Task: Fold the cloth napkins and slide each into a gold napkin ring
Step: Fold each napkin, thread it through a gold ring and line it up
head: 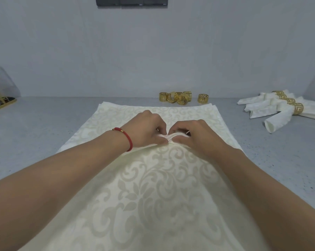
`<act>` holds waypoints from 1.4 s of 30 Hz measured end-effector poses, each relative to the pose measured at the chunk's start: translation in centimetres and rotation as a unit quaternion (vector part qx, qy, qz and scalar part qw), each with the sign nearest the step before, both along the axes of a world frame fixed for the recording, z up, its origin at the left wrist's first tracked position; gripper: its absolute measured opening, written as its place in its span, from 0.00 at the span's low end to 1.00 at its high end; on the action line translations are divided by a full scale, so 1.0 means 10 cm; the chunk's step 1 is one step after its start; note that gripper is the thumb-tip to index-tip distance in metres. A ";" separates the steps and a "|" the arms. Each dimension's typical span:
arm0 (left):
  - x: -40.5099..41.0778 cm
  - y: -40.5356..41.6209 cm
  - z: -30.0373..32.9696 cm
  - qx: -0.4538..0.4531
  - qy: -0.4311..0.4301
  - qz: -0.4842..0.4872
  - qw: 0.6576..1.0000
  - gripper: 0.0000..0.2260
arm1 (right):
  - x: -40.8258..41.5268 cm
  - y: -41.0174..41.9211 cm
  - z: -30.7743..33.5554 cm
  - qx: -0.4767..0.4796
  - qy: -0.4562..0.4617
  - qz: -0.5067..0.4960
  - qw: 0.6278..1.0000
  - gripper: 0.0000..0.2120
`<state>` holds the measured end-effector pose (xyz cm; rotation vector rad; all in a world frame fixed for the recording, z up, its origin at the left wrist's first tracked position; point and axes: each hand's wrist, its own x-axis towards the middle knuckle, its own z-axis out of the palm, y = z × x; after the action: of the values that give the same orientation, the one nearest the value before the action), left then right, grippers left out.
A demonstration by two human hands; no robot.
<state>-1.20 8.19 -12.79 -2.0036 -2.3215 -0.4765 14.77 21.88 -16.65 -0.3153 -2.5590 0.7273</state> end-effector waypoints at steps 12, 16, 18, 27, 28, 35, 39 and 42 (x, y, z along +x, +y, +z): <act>0.04 0.15 -0.05 -0.020 -0.018 0.048 0.999 0.02 | -0.08 0.05 -0.10 0.251 -0.083 -0.028 0.964 0.17; 0.05 0.14 -0.15 0.018 -0.049 0.065 0.997 0.04 | -0.14 0.08 -0.10 0.234 -0.045 -0.011 0.971 0.13; 0.05 0.12 -0.18 0.022 -0.021 0.059 0.998 0.03 | -0.18 0.08 -0.12 0.220 -0.036 -0.007 0.975 0.12; 0.15 0.11 -0.12 -0.012 0.018 0.066 0.998 0.07 | -0.18 0.11 -0.14 0.145 -0.046 -0.040 0.988 0.12; 0.18 0.12 -0.11 -0.014 0.028 0.064 0.997 0.09 | -0.16 0.12 -0.12 0.133 -0.055 -0.040 0.989 0.12; 0.13 0.15 -0.12 -0.003 -0.020 0.059 0.998 0.04 | -0.14 0.13 0.18 0.014 -0.117 -0.049 0.992 0.28; -0.05 0.15 -0.14 0.052 -0.027 0.100 0.993 0.05 | -0.25 0.47 0.29 -0.059 -0.005 -0.174 0.983 0.21; -0.34 0.09 -0.22 0.110 -0.026 0.202 0.973 0.04 | -0.50 0.84 0.28 -0.020 0.002 -0.265 0.964 0.17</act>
<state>-4.60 9.07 -15.03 -1.3896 -2.4864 -0.7219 9.79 30.32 -13.85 -0.9628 -2.2946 0.5664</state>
